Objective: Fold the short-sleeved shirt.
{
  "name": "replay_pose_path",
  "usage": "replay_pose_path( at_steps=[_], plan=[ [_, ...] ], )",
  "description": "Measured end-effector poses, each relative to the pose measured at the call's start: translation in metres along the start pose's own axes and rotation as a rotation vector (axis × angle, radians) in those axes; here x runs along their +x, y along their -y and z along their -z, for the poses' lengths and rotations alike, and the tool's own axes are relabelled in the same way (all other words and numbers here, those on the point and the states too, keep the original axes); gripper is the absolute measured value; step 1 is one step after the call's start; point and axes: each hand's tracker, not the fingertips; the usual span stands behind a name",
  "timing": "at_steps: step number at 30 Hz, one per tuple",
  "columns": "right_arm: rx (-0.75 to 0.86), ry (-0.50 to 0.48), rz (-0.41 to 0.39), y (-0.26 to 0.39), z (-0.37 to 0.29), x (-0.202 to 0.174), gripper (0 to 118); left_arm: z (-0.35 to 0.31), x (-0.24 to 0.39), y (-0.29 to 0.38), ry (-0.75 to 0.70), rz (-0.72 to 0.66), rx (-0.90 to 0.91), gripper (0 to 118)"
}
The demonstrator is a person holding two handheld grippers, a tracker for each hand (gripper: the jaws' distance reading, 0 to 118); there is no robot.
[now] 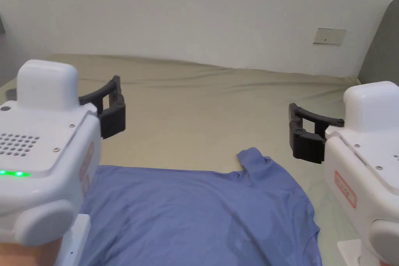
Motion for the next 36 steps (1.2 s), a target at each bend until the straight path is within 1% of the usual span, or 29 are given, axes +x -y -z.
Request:
replay_pose_path(
  at_steps=[1, 2, 3, 4, 5, 6, 7, 9, 13, 15, 17, 19, 22, 23, 25, 26, 27, 28, 29, 30, 31, 34, 35, 36],
  plan=[
    [0.002, -0.004, 0.003, 0.000, 0.002, -0.004, 79, 0.001, 0.003, -0.002, 0.002, 0.004, -0.001, 46],
    [0.009, -0.010, 0.006, -0.001, 0.003, -0.009, 63, 0.002, 0.008, -0.005, 0.006, 0.008, 0.003, 33],
    [0.011, -0.015, 0.008, 0.000, 0.004, -0.012, 38, 0.003, 0.010, -0.005, 0.008, 0.010, 0.002, 23],
    [0.012, -0.017, 0.011, 0.002, 0.007, -0.015, 19, 0.007, 0.014, -0.003, 0.016, 0.011, 0.001, 18],
    [0.011, -0.028, 0.019, 0.005, 0.011, -0.016, 10, 0.010, 0.017, -0.002, 0.023, 0.016, -0.005, 13],
    [0.000, -0.033, 0.028, 0.007, 0.014, -0.017, 5, 0.012, 0.021, 0.000, 0.027, 0.026, -0.013, 4],
    [-0.019, -0.047, 0.039, 0.010, 0.017, -0.018, 2, 0.015, 0.024, 0.002, 0.030, 0.037, -0.024, 0],
    [-0.038, -0.053, 0.059, 0.017, 0.025, -0.017, 2, 0.024, 0.029, 0.010, 0.033, 0.060, -0.060, 0],
    [-0.067, -0.021, 0.014, 0.035, 0.046, -0.021, 2, 0.047, 0.040, 0.032, 0.041, 0.063, -0.115, 0],
    [-0.085, -0.023, 0.010, 0.047, 0.058, -0.020, 2, 0.063, 0.045, 0.049, 0.050, 0.067, -0.167, 0],
    [-0.121, -0.023, -0.001, 0.061, 0.072, -0.020, 2, 0.084, 0.049, 0.077, 0.068, 0.070, -0.252, 0],
    [-0.160, -0.020, -0.007, 0.075, 0.086, -0.017, 2, 0.107, 0.053, 0.110, 0.082, 0.084, -0.398, 0],
    [-0.225, -0.007, -0.008, 0.099, 0.107, -0.009, 2, 0.142, 0.051, 0.169, 0.066, 0.066, -0.552, 19],
    [-0.254, 0.001, -0.006, 0.108, 0.115, -0.004, 2, 0.158, 0.058, 0.198, 0.139, -0.286, -0.553, 21],
    [-0.297, 0.016, 0.002, 0.122, 0.126, 0.004, 2, 0.190, 0.054, 0.237, 0.135, -0.302, -0.651, 26],
    [-0.317, 0.023, 0.005, 0.129, 0.133, 0.009, 2, 0.210, 0.050, 0.257, 0.146, -0.313, -0.710, 35],
    [-0.334, 0.031, 0.004, 0.135, 0.138, 0.014, 2, 0.228, 0.046, 0.275, 0.164, -0.342, -0.745, 56],
    [-0.346, 0.042, -0.002, 0.140, 0.143, 0.018, 2, 0.241, 0.045, 0.289, 0.163, -0.362, -0.774, 82],
    [-0.362, 0.056, -0.010, 0.145, 0.145, 0.021, 2, 0.259, 0.042, 0.304, 0.130, -0.380, -0.802, 109],
    [-0.376, 0.066, -0.016, 0.150, 0.149, 0.025, 2, 0.273, 0.039, 0.316, 0.117, -0.379, -0.800, 117],
    [-0.387, 0.071, -0.019, 0.154, 0.152, 0.028, 2, 0.282, 0.040, 0.324, 0.110, -0.400, -0.808, 114],
    [-0.421, 0.087, -0.027, 0.164, 0.159, 0.036, 2, 0.318, 0.037, 0.341, 0.109, -0.379, -0.842, 114],
    [-0.435, 0.092, -0.030, 0.167, 0.162, 0.037, 2, 0.329, 0.036, 0.345, 0.094, -0.346, -0.841, 114],
    [-0.446, 0.094, -0.031, 0.171, 0.164, 0.039, 2, 0.337, 0.041, 0.351, 0.088, -0.340, -0.859, 112]
  ],
)
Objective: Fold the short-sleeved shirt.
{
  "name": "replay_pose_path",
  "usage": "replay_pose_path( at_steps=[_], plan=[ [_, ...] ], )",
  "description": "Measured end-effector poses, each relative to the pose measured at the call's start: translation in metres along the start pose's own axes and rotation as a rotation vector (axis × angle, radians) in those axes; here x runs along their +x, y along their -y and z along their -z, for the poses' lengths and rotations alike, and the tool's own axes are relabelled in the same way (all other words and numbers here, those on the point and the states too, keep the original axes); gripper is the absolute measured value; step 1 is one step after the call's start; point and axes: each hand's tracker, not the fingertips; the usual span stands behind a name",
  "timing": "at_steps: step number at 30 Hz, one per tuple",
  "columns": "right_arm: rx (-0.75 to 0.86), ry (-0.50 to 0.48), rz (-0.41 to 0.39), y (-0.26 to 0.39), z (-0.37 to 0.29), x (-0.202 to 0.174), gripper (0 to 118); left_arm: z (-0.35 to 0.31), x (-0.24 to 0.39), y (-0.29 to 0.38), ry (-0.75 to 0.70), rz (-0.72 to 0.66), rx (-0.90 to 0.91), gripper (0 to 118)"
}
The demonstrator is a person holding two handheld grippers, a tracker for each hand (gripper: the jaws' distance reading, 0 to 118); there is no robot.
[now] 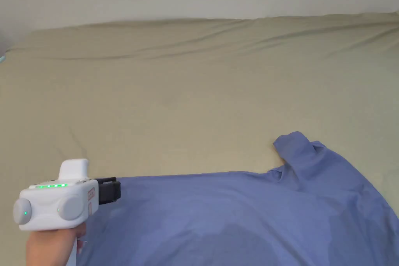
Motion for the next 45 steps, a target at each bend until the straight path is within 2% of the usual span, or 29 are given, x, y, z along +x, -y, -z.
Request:
replay_pose_path(
  at_steps=[2, 3, 5, 6, 7, 8, 10, 11, 13, 15, 16, 19, 20, 21, 22, 23, 27, 29, 33, 35, 37, 38, 39, 40, 41, 42, 43, 45],
  plan=[
    [-0.017, -0.002, 0.007, 0.003, 0.005, 0.002, 2, 0.015, 0.000, -0.005, -0.017, -0.002, -0.031, 99],
    [-0.026, -0.006, 0.012, 0.004, 0.007, 0.002, 2, 0.020, 0.001, -0.005, -0.026, -0.008, -0.042, 86],
    [-0.042, -0.012, 0.016, 0.006, 0.011, 0.000, 2, 0.031, 0.001, 0.000, 0.009, -0.042, -0.075, 83],
    [-0.048, -0.014, 0.015, 0.006, 0.013, -0.001, 2, 0.029, 0.002, 0.001, -0.006, -0.062, -0.045, 79],
    [-0.053, -0.014, 0.010, 0.007, 0.015, -0.002, 2, 0.026, 0.002, 0.000, 0.006, -0.063, -0.049, 70],
    [-0.056, -0.017, 0.005, 0.007, 0.017, -0.003, 2, 0.017, 0.005, 0.002, 0.024, -0.054, -0.061, 55],
    [-0.061, -0.031, 0.005, 0.007, 0.023, -0.004, 2, 0.008, 0.013, 0.001, 0.085, -0.016, -0.056, 9],
    [-0.062, -0.040, 0.005, 0.005, 0.027, -0.005, 2, 0.002, 0.020, 0.000, 0.076, 0.043, -0.069, 1],
    [-0.058, -0.044, 0.004, 0.003, 0.035, -0.004, 2, -0.016, 0.025, 0.000, 0.091, 0.116, -0.056, 1],
    [-0.067, -0.053, 0.012, -0.001, 0.046, 0.000, 3, -0.043, 0.026, 0.002, 0.101, 0.119, 0.007, 1],
    [-0.080, -0.065, 0.019, -0.003, 0.054, 0.003, 7, -0.056, 0.023, 0.001, 0.094, 0.112, 0.046, 1],
    [-0.156, -0.128, 0.056, -0.006, 0.088, 0.014, 30, -0.105, 0.023, 0.002, 0.110, 0.111, 0.123, 1],
    [-0.209, -0.136, 0.055, -0.006, 0.104, 0.017, 63, -0.118, 0.020, 0.002, 0.103, 0.124, 0.157, 1],
    [-0.247, -0.169, 0.073, -0.003, 0.121, 0.021, 101, -0.133, 0.021, 0.004, 0.097, 0.145, 0.189, 1],
    [-0.270, -0.185, 0.075, 0.001, 0.136, 0.023, 112, -0.145, 0.023, 0.006, 0.086, 0.172, 0.203, 1],
    [-0.281, -0.171, 0.079, 0.005, 0.149, 0.024, 112, -0.156, 0.023, 0.008, 0.071, 0.192, 0.221, 1],
    [-0.429, -0.153, 0.074, 0.028, 0.208, 0.025, 112, -0.181, 0.026, 0.019, 0.069, 0.226, 0.229, 1],
    [-0.504, -0.176, 0.088, 0.044, 0.236, 0.024, 112, -0.184, 0.026, 0.027, 0.074, 0.225, 0.214, 1],
    [-0.556, -0.171, 0.083, 0.064, 0.263, 0.016, 109, -0.183, 0.027, 0.042, 0.051, 0.257, 0.197, 1],
    [-0.571, -0.213, 0.090, 0.067, 0.264, 0.008, 94, -0.180, 0.026, 0.045, 0.043, 0.261, 0.186, 1],
    [-0.522, -0.262, 0.086, 0.062, 0.254, 0.005, 55, -0.179, 0.024, 0.046, 0.044, 0.251, 0.176, 1],
    [-0.524, -0.302, 0.092, 0.058, 0.251, 0.004, 24, -0.179, 0.024, 0.046, 0.041, 0.245, 0.175, 1],
    [-0.516, -0.333, 0.084, 0.055, 0.248, 0.001, 6, -0.179, 0.022, 0.047, 0.040, 0.239, 0.179, 1],
    [-0.507, -0.309, 0.030, 0.052, 0.244, -0.004, 6, -0.179, 0.021, 0.047, 0.039, 0.230, 0.183, 1],
    [-0.502, -0.233, -0.045, 0.051, 0.239, -0.010, 6, -0.181, 0.020, 0.046, 0.038, 0.222, 0.183, 1],
    [-0.488, -0.232, -0.087, 0.049, 0.233, -0.013, 6, -0.184, 0.019, 0.045, 0.040, 0.215, 0.187, 1],
    [-0.463, -0.226, -0.095, 0.046, 0.226, -0.014, 6, -0.188, 0.018, 0.045, 0.040, 0.211, 0.195, 1],
    [-0.402, -0.197, -0.052, 0.035, 0.202, -0.005, 6, -0.200, 0.018, 0.043, 0.033, 0.213, 0.217, 1]
  ],
)
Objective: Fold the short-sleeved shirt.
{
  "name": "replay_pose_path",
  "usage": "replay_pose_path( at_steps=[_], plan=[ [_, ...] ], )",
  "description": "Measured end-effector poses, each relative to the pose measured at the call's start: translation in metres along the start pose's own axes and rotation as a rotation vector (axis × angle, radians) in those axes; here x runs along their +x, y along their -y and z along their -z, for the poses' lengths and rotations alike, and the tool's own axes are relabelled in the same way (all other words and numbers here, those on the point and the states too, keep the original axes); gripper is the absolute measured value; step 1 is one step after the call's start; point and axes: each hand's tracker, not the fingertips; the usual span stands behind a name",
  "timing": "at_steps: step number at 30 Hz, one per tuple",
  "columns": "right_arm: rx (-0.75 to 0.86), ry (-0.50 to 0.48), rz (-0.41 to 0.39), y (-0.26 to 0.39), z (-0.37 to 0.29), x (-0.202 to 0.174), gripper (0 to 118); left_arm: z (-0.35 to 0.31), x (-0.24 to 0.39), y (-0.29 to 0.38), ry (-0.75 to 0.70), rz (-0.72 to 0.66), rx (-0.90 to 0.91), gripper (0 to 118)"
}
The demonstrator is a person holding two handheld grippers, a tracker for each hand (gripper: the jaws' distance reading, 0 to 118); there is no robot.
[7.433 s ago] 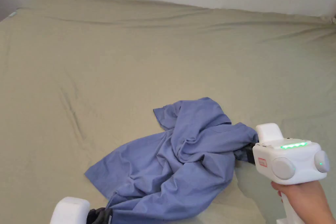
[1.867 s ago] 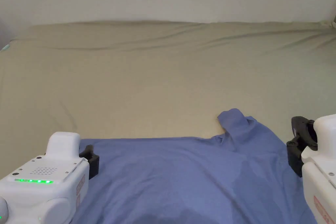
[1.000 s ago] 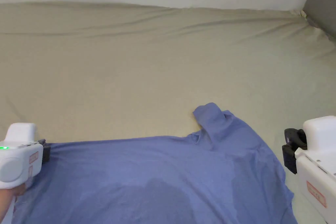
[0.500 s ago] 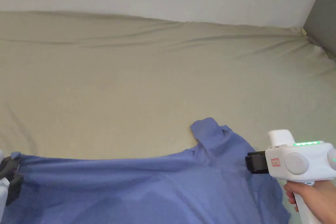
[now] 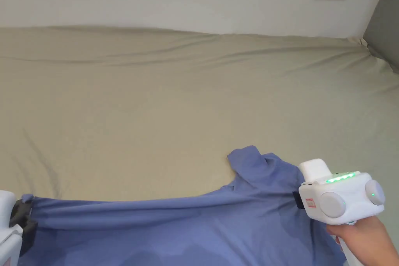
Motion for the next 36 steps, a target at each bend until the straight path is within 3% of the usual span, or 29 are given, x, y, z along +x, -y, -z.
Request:
replay_pose_path(
  at_steps=[9, 21, 24, 36],
  plan=[
    [0.325, 0.046, 0.103, 0.007, -0.166, 0.028, 6, -0.082, -0.029, -0.031, -0.089, -0.066, 0.192, 1],
    [0.755, 0.226, 0.070, 0.046, -0.391, 0.012, 6, -0.235, -0.067, -0.072, -0.215, -0.114, 0.505, 1],
    [0.827, 0.268, 0.064, 0.048, -0.431, 0.012, 6, -0.265, -0.074, -0.081, -0.233, -0.127, 0.574, 1],
    [1.011, 0.273, 0.129, 0.023, -0.546, 0.041, 6, -0.363, -0.100, -0.129, -0.276, -0.183, 0.786, 1]
  ],
)
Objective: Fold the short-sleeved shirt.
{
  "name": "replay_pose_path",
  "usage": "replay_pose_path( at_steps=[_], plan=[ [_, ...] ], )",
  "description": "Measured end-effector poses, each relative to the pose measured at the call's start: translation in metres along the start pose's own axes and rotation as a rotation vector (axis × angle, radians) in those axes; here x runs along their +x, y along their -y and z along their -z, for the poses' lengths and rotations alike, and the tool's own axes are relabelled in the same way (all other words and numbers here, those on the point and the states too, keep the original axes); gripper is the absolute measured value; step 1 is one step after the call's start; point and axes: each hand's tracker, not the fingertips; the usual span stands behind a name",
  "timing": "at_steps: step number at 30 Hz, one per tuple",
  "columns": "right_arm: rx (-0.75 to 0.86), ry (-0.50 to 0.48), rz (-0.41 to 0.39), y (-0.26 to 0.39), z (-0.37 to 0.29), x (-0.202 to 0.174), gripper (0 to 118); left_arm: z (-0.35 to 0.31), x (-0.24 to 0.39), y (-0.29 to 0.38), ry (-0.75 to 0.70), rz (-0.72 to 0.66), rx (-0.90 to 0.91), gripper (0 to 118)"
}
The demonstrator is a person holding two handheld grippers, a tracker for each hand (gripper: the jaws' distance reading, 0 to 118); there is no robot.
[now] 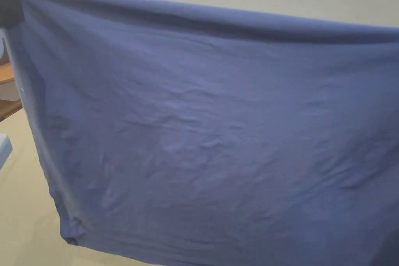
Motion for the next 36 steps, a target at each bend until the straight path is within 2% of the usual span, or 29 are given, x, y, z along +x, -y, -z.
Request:
replay_pose_path(
  at_steps=[7, 13, 22, 24, 32, 36],
  plan=[
    [0.054, 0.009, -0.008, -0.036, 0.021, 0.008, 6, 0.023, -0.004, -0.035, -0.005, -0.011, 0.039, 1],
    [0.085, 0.039, -0.059, -0.056, 0.061, 0.004, 6, 0.059, -0.003, -0.050, 0.032, -0.024, 0.002, 1],
    [0.056, 0.038, -0.108, -0.058, 0.157, -0.017, 6, 0.144, 0.023, -0.041, 0.007, 0.018, -0.074, 1],
    [0.045, 0.046, -0.114, -0.058, 0.175, -0.022, 6, 0.181, 0.018, -0.033, 0.007, 0.024, -0.084, 1],
    [-0.020, 0.059, -0.120, -0.068, 0.252, -0.040, 6, 0.257, 0.027, -0.026, -0.005, 0.001, -0.132, 1],
    [-0.013, 0.081, -0.155, -0.073, 0.284, -0.052, 6, 0.291, 0.031, -0.026, -0.011, -0.013, -0.154, 1]
  ],
)
